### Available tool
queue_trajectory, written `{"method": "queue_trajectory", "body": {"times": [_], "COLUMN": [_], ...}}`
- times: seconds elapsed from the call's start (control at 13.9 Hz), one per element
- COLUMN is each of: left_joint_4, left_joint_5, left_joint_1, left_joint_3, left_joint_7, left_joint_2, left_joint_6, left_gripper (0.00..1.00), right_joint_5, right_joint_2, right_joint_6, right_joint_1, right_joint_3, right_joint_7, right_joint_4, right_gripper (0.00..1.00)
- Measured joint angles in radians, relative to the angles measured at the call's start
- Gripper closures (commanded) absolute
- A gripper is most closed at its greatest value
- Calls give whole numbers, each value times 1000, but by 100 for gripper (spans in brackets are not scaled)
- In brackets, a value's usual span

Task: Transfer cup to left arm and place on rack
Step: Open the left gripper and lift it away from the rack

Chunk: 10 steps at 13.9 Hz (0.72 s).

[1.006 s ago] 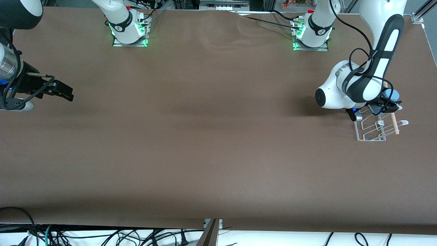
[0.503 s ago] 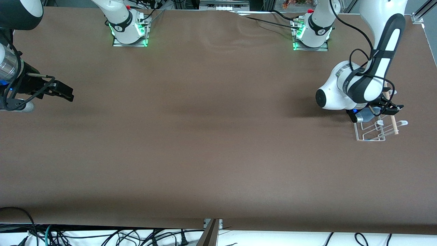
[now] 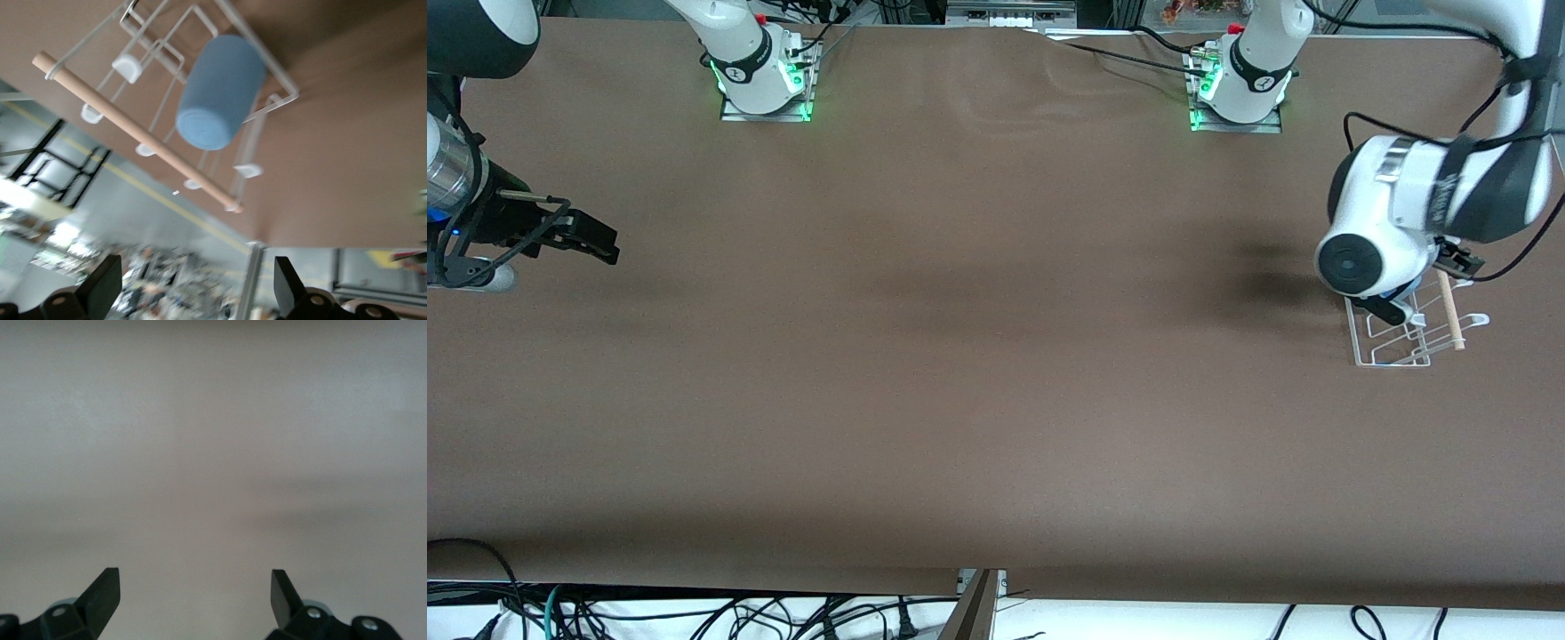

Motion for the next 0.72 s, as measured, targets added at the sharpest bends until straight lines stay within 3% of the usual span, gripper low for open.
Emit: {"method": "queue_trajectory", "body": {"times": [0.36,0.57,0.72], "left_joint_4": [253,385,420], "left_joint_5": [-376,-539,-606], "left_joint_1": [3,40,55], "left_joint_3": [2,3,3], "left_joint_7": [-99,-109,-109], "left_joint_2": [-7,-19,-53], "left_joint_6": [-11,-31,-52], "left_gripper": [0,0,0], "right_joint_5": [0,0,0], "right_joint_2": [0,0,1], "right_joint_6": [1,1,2], "right_joint_1": [0,0,0], "right_joint_3": [0,0,0], "right_joint_7": [0,0,0], "right_joint_4": [0,0,0], "right_gripper": [0,0,0]}}
